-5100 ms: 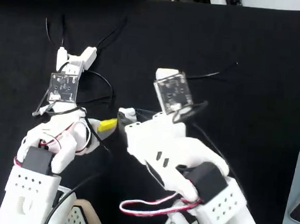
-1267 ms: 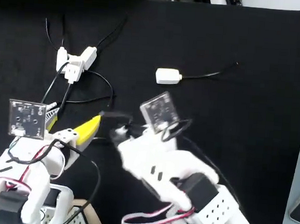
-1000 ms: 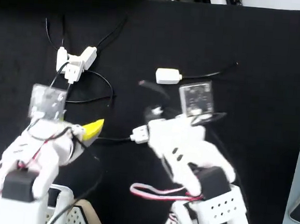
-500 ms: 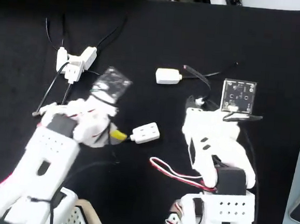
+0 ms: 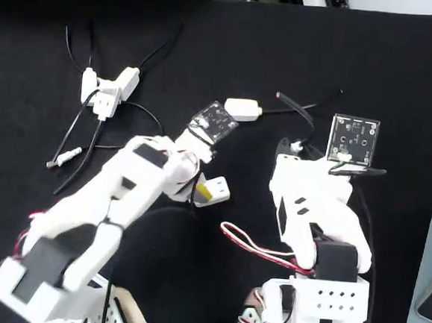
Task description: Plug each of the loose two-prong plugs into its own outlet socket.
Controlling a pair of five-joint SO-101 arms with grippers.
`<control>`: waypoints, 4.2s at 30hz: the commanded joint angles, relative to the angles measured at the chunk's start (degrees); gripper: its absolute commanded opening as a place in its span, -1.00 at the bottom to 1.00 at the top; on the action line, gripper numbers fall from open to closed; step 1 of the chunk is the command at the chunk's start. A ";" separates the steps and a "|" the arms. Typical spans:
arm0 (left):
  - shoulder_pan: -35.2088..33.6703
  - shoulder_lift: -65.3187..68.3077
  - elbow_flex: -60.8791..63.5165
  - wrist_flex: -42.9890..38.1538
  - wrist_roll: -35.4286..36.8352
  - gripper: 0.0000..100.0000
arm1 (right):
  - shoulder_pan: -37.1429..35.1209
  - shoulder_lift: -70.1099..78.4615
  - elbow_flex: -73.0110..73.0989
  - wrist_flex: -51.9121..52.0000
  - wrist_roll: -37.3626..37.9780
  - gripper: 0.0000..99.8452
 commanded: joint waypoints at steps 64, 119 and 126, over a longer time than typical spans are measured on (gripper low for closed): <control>-25.10 -41.23 27.56 15.56 -8.62 -0.40 | -25.58 16.57 -2.68 -2.11 2.11 -0.97; -41.98 -40.62 28.09 3.52 -1.32 -0.40 | -38.86 28.09 1.10 -17.49 -1.67 -0.98; -41.27 -40.53 34.51 -2.46 -7.12 -0.39 | -38.86 25.36 3.56 -17.58 -1.67 -0.98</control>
